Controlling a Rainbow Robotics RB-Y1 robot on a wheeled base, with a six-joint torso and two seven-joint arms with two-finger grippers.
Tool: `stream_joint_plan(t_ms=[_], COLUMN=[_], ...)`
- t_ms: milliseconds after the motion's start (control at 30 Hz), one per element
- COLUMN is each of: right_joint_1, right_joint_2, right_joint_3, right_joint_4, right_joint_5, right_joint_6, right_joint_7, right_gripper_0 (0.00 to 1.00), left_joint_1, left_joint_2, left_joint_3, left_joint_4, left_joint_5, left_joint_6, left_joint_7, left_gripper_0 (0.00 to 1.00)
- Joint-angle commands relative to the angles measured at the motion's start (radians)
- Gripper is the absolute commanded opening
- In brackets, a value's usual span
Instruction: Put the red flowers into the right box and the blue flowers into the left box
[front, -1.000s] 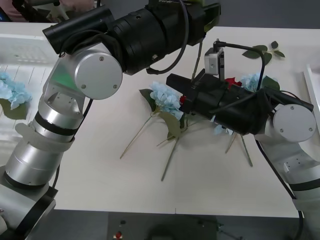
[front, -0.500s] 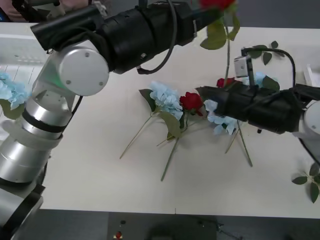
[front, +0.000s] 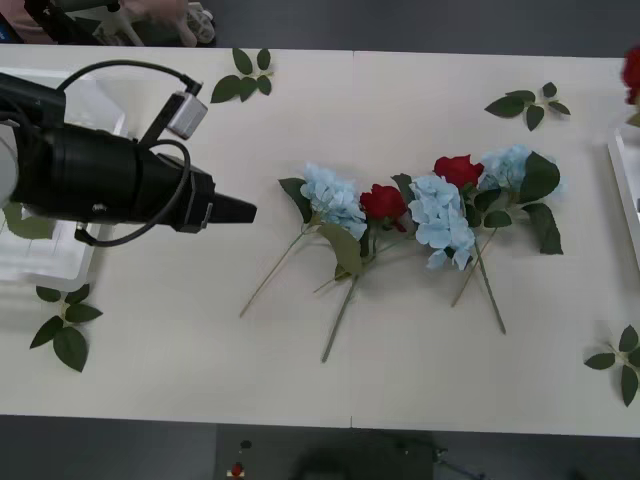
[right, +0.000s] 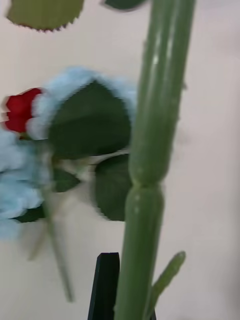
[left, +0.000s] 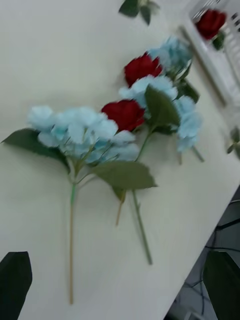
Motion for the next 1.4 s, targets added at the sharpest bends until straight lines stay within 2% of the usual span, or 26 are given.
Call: stream_joint_plan(t_ms=[33, 233, 467, 700, 900, 1000, 1033, 1067, 1100, 1133, 1167, 1200, 1233, 1267, 1300, 1400], right_joint_1=[-0.083, -0.176, -0.181, -0.166, -0.166, -0.166, -0.167, -0.166, -0.166, -0.166, -0.167, -0.167, -0.166, -0.167, -0.166, -0.166], right_joint_2=[-0.035, -0.046, -0.028, 0.009, 0.034, 0.038, 0.041, 0.044, 0.047, 0.049, 0.052, 0.052, 0.054, 0.058, 0.063, 0.07], right_joint_3=[-0.019, -0.017, -0.016, -0.007, 0.067, 0.104, 0.108, 0.11, 0.111, 0.11, 0.11, 0.11, 0.111, 0.111, 0.11, 0.111], right_joint_4=[0.133, 0.285, 0.367, 0.478, 0.518, 0.529, 0.532, 0.533, 0.538, 0.536, 0.536, 0.536, 0.533, 0.527, 0.516, 0.481], right_joint_5=[0.095, 0.326, 0.503, 0.584, 0.638, 0.636, 0.633, 0.633, 0.632, 0.63, 0.627, 0.626, 0.623, 0.619, 0.615, 0.593], right_joint_6=[0.068, 0.095, 0.029, -0.044, -0.146, -0.199, -0.208, -0.216, -0.221, -0.221, -0.222, -0.222, -0.222, -0.222, -0.221, -0.192], right_joint_7=[0.003, 0.009, -0.003, 0.003, -0.02, -0.029, -0.032, -0.035, -0.035, -0.035, -0.037, -0.035, -0.032, -0.029, -0.026, -0.025], right_gripper_0=[0.0, 0.0, 0.0, 0.0, 0.0, 0.0, 0.07, 0.19, 0.34, 0.42, 0.56, 0.63, 0.72, 0.78, 0.81, 0.85], left_joint_1=[-0.048, -0.125, -0.202, -0.286, -0.321, -0.346, -0.352, -0.358, -0.363, -0.363, -0.364, -0.363, -0.364, -0.366, -0.368, -0.374], left_joint_2=[-0.042, -0.2, -0.359, -0.41, -0.42, -0.431, -0.434, -0.439, -0.442, -0.445, -0.448, -0.448, -0.448, -0.448, -0.448, -0.448], left_joint_3=[-0.102, -0.223, -0.318, -0.421, -0.516, -0.553, -0.56, -0.568, -0.573, -0.573, -0.573, -0.573, -0.573, -0.573, -0.573, -0.573], left_joint_4=[0.043, 0.182, 0.351, 0.488, 0.581, 0.615, 0.623, 0.629, 0.633, 0.635, 0.635, 0.635, 0.635, 0.635, 0.635, 0.63], left_joint_5=[-0.098, -0.306, -0.524, -0.627, -0.647, -0.664, -0.665, -0.671, -0.677, -0.679, -0.681, -0.682, -0.682, -0.681, -0.682, -0.7], left_joint_6=[-0.008, -0.031, -0.074, -0.12, -0.211, -0.226, -0.226, -0.226, -0.226, -0.226, -0.226, -0.226, -0.226, -0.226, -0.226, -0.226], left_joint_7=[0.025, 0.025, 0.02, 0.008, 0.008, 0.006, 0.006, 0.008, 0.008, 0.008, 0.008, 0.008, 0.008, 0.008, 0.008, 0.008], left_gripper_0=[1.0, 1.0, 1.0, 1.0, 1.0, 0.95, 0.95, 0.93, 0.85, 0.78, 0.6, 0.5, 0.26, 0.08, 0.03, 0.0])
